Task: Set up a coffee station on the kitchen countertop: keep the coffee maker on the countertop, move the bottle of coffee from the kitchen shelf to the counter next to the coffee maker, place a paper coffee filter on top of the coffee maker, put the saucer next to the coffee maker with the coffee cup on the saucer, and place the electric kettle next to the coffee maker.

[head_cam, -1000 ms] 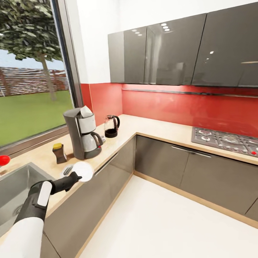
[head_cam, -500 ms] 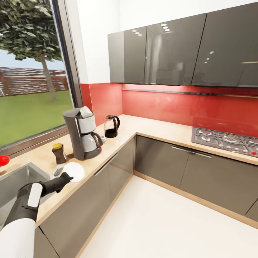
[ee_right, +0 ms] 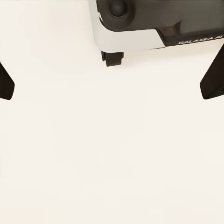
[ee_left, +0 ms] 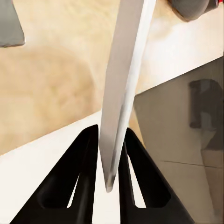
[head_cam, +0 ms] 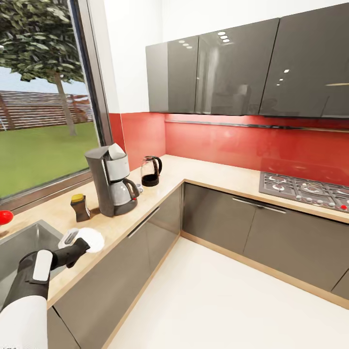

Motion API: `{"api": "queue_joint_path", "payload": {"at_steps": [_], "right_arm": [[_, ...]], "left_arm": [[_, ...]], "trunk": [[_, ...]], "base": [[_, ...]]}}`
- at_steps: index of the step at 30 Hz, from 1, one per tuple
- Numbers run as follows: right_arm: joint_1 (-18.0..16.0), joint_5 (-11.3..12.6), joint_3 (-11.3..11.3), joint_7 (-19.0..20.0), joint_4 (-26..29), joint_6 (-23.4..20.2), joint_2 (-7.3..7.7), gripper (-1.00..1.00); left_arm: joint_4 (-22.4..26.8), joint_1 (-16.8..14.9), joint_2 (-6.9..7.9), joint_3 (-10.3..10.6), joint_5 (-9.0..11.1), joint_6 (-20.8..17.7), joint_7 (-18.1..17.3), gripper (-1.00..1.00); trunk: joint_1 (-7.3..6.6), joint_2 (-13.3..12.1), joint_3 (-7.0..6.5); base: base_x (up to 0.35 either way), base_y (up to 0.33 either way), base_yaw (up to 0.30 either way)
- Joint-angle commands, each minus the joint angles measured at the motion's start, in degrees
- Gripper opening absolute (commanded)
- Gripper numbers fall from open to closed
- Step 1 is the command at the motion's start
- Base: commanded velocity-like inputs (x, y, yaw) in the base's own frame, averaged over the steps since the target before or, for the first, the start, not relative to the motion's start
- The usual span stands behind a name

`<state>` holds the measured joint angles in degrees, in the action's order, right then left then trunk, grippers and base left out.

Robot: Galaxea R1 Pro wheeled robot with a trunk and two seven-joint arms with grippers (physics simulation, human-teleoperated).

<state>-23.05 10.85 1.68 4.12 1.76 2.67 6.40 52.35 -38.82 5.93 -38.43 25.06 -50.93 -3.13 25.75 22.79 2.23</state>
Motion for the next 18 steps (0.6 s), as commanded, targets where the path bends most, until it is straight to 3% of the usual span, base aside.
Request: {"api": "queue_joint_path", "payload": {"at_steps": [1, 8, 12, 18], "right_arm": [[-0.1, 0.6, 0.2, 0.3, -0.1, 0.2, 0.02, 1.00], [-0.1, 0.6, 0.2, 0.2, -0.1, 0.3, 0.02, 1.00], [-0.1, 0.6, 0.2, 0.2, -0.1, 0.3, 0.07, 1.00], [-0.1, 0.6, 0.2, 0.2, -0.1, 0.2, 0.22, 1.00]], "left_arm": [[0.0, -0.2, -0.13, -0.2, 0.0, -0.3, 1.5, -1.00], [0.0, -3.9, -0.62, -0.2, 0.4, -0.3, 12.1, -1.00], [0.1, -4.5, -0.76, -0.3, 1.3, -0.4, 15.0, -1.00], [0.0, -4.2, -0.68, -0.3, 3.6, -0.4, 15.5, -1.00]], "trunk": [[0.04, 0.1, 0.13], [0.04, 0.1, 0.13], [0.04, 0.1, 0.13], [0.04, 0.1, 0.13]], "base": [[0.000, 0.000, 0.000], [0.000, 0.000, 0.000], [0.000, 0.000, 0.000], [0.003, 0.000, 0.000]]}}
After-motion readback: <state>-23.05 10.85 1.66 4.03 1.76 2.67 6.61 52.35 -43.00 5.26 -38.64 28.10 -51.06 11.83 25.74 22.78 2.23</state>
